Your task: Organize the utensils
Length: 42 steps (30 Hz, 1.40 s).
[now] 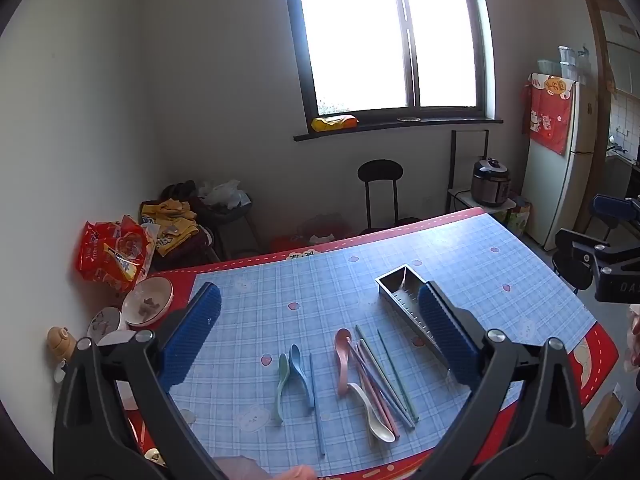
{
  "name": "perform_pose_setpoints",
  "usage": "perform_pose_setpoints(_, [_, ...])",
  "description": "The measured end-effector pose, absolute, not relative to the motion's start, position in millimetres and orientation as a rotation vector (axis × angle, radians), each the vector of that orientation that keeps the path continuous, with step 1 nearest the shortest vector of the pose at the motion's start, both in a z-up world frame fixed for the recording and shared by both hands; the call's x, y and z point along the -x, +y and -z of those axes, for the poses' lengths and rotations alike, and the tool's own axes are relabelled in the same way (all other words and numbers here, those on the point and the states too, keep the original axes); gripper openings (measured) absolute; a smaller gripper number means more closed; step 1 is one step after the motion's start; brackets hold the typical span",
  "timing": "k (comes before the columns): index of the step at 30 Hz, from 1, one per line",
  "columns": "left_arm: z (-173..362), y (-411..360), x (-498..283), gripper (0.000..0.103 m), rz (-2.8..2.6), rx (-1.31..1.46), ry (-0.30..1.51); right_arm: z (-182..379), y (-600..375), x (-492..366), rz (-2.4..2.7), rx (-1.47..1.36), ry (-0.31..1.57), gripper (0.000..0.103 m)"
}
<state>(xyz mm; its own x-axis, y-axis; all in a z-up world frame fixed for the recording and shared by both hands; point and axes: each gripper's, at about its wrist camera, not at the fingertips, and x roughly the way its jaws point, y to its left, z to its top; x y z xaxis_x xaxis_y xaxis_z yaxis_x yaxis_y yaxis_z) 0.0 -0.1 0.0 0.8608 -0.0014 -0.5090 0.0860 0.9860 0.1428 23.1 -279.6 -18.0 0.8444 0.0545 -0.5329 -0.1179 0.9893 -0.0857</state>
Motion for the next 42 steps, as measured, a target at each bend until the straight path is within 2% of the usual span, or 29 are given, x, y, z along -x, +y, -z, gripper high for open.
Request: perform_pose_setpoints(42, [0.5,4.7,-1.0,0.097,0.040,-0.166,0.531,21.0,-286.9,-29.2,-0.089,0.107,0.566,0.098])
